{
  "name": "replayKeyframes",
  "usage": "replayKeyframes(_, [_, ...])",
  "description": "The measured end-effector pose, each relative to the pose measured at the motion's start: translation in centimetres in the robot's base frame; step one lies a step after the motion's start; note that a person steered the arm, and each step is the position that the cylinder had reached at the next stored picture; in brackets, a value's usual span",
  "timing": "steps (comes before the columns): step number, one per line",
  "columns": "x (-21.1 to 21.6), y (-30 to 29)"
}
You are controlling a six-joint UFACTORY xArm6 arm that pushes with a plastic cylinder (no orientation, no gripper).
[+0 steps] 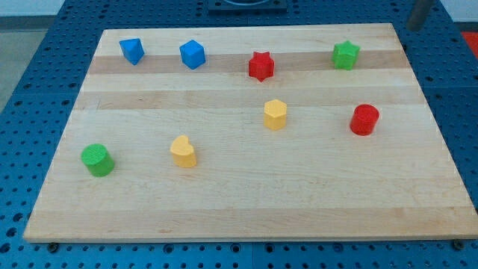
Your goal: Push blue cube towards down
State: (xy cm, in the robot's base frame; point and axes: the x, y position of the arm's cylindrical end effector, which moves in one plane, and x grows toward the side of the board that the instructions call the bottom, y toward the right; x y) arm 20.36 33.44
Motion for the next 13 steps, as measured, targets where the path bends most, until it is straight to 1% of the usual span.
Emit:
replayKeyframes(4, [0.0, -0.1])
replayKeyframes(5, [2.3, -1.4])
replayKeyframes(8, [17.0, -6.6])
replayKeyframes(9, [23.2, -7.1])
replayKeyframes(10, [29.7, -9.6])
replayKeyframes(11, [34.9, -15.3])
replayKeyframes(12, [39.0, -23.0])
replayKeyframes(13, [40.5, -30.8])
